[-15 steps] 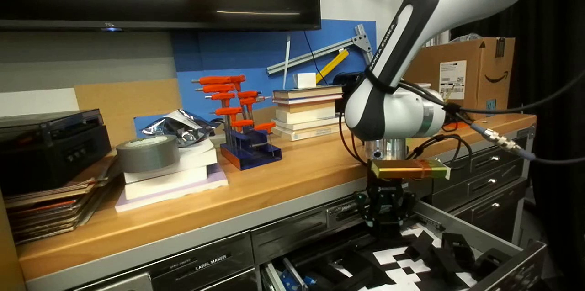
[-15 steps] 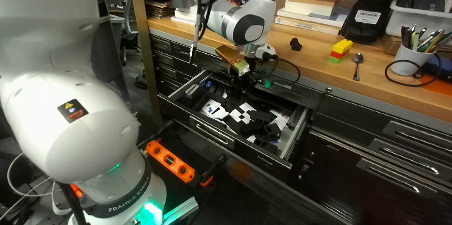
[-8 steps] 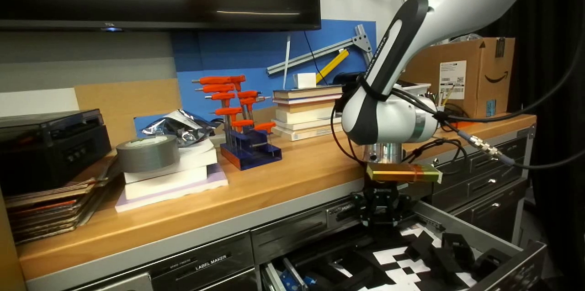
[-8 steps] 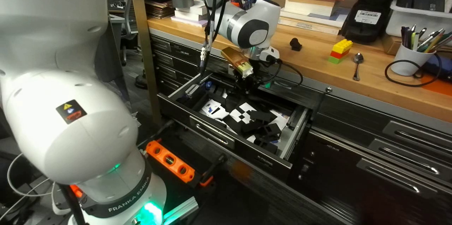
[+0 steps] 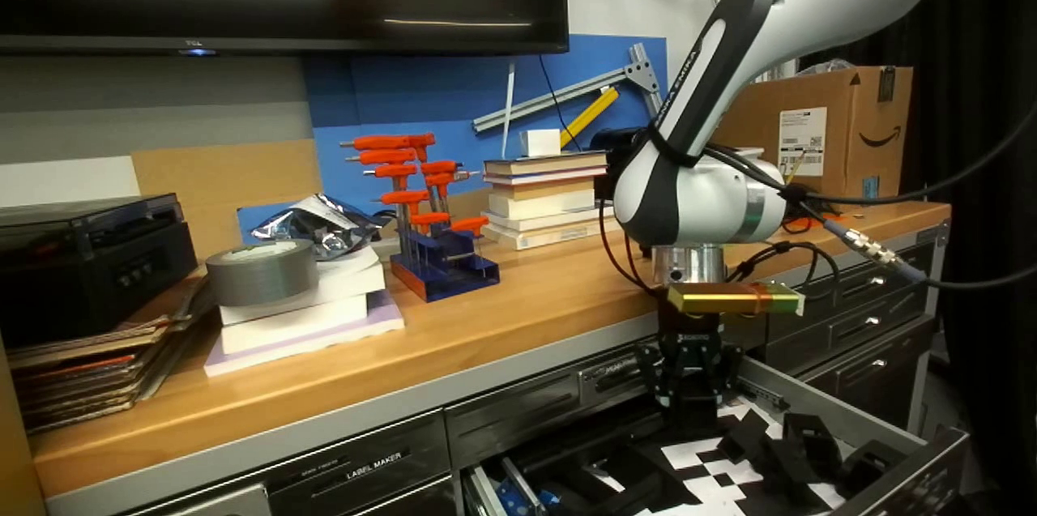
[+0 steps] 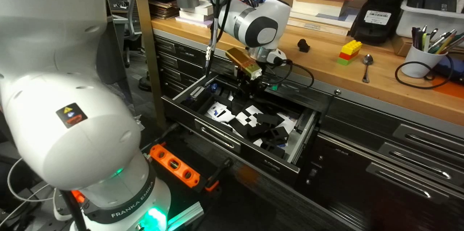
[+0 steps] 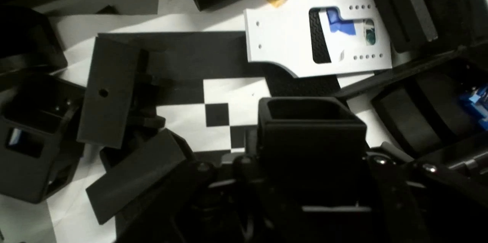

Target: Put the black objects in the open drawer then close the drawer

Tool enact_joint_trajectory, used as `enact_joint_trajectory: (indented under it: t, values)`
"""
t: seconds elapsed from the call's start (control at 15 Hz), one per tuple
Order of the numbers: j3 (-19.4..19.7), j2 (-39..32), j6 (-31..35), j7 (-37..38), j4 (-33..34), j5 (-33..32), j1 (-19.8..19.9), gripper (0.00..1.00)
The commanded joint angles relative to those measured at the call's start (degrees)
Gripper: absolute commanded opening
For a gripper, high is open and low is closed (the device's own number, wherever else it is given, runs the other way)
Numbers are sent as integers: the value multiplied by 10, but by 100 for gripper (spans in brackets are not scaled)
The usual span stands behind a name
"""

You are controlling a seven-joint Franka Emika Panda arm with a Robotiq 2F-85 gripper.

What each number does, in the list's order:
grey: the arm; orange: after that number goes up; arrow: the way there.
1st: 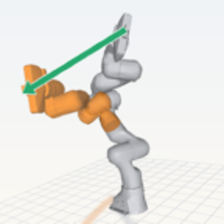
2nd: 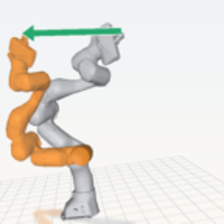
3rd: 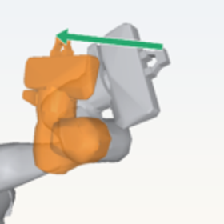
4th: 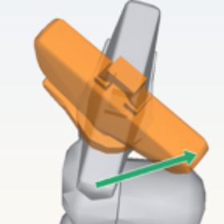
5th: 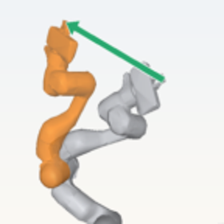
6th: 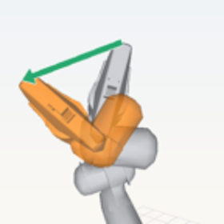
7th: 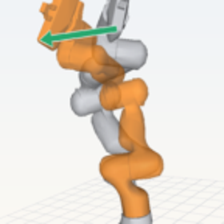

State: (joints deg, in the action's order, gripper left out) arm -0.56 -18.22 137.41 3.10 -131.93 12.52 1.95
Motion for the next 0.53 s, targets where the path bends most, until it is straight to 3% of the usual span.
enact_joint_trajectory:
  t: [0.0, 0.27, 0.47]
  values:
    - [0, 15, -42, -27, -27, 1, 9, 32]
    - [3, -12, -88, -28, -16, -11, 5, 32]
    - [0, -22, -85, -30, -11, -12, 1, 32]
